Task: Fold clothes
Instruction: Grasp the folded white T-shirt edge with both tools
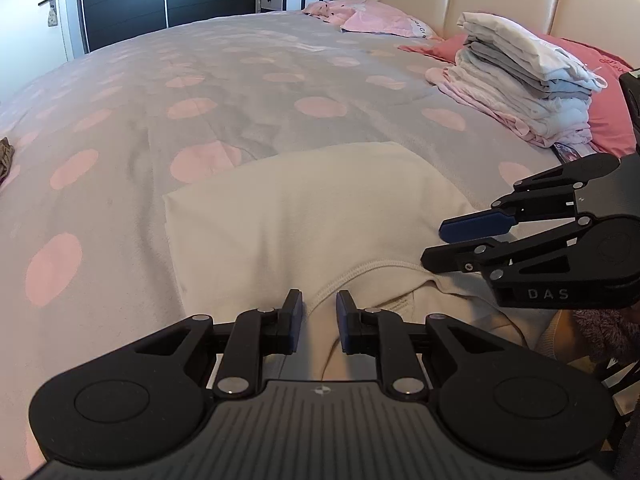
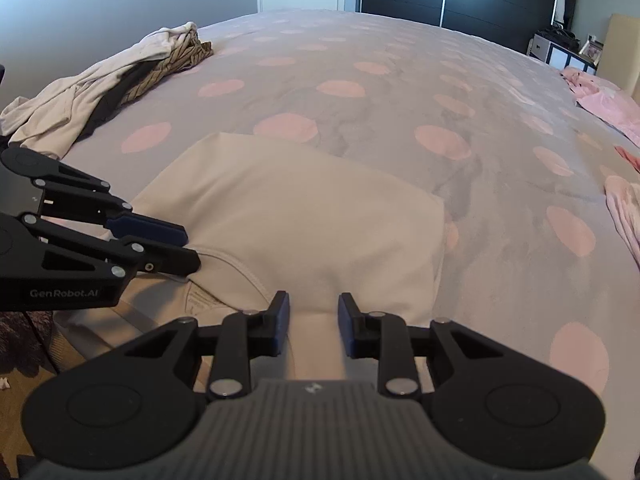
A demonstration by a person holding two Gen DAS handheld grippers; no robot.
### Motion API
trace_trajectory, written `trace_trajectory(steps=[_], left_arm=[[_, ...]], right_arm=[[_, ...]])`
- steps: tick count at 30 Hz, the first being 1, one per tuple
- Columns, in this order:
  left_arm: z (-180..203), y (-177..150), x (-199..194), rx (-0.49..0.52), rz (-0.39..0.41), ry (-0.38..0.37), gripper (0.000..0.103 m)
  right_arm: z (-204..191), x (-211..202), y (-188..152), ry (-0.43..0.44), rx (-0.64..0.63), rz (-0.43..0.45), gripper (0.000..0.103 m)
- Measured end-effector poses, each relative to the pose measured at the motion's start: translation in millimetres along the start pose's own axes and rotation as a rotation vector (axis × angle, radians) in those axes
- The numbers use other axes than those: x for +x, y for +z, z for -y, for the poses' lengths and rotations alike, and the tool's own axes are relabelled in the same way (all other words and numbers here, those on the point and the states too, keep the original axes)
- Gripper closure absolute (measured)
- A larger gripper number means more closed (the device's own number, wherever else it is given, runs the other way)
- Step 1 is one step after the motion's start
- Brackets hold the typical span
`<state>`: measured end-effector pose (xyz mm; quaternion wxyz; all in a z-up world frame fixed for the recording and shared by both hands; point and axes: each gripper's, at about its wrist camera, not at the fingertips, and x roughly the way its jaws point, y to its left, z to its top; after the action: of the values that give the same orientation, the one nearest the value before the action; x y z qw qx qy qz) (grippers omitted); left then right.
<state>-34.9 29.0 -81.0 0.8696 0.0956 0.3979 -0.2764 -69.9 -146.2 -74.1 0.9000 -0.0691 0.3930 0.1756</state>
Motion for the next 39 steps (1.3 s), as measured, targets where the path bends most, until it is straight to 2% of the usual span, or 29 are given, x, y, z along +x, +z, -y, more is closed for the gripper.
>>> trace_trajectory(steps=[1, 3, 5, 9, 12, 16, 18, 21, 26, 28, 36, 38, 39], left_arm=[[-1, 0, -5, -0.014, 0.009, -0.003, 0.085], [-6, -1, -15, -0.056, 0.033, 0.001, 0.069], [-15, 1, -26, -0.111, 0.065, 0.041, 0.058], [-47, 4, -35, -0.262, 0.076, 0.075, 0.056], [-73, 0, -31, -0.398, 0.036, 0.037, 0.055], [-93, -14, -18, -0.535, -0.033, -0.027, 0.055], [-94, -18, -14, -0.556, -0.044, -0.057, 0.052], [-93, -19, -9, -0.547, -0.054, -0.064, 0.050], [-91, -19, 0, -0.533, -0.053, -0.112, 0.052], [-92, -20, 4, -0.533, -0.045, -0.138, 0.052], [-104, -22, 15, -0.581, -0.007, -0.244, 0.066], [-104, -22, 16, -0.579, 0.001, -0.258, 0.070], [-104, -22, 16, -0.576, 0.005, -0.264, 0.073]], right_arm=[[2, -4, -1, 0.006, 0.012, 0.003, 0.069], [6, -13, -2, 0.003, 0.036, 0.015, 0.065], [13, -21, -2, -0.020, 0.063, 0.030, 0.061], [39, -29, -1, -0.060, 0.157, 0.041, 0.056], [60, -28, 1, -0.049, 0.237, 0.035, 0.043], [78, -19, -2, 0.007, 0.338, -0.001, 0.043], [82, -11, -5, 0.047, 0.374, -0.028, 0.045], [84, 1, -10, 0.095, 0.410, -0.069, 0.054], [92, 13, -17, 0.146, 0.495, -0.089, 0.053], [95, 17, -18, 0.171, 0.518, -0.090, 0.050], [97, 27, -19, 0.247, 0.526, -0.052, 0.048], [99, 30, -19, 0.274, 0.542, -0.042, 0.052], [100, 31, -19, 0.287, 0.555, -0.037, 0.058]])
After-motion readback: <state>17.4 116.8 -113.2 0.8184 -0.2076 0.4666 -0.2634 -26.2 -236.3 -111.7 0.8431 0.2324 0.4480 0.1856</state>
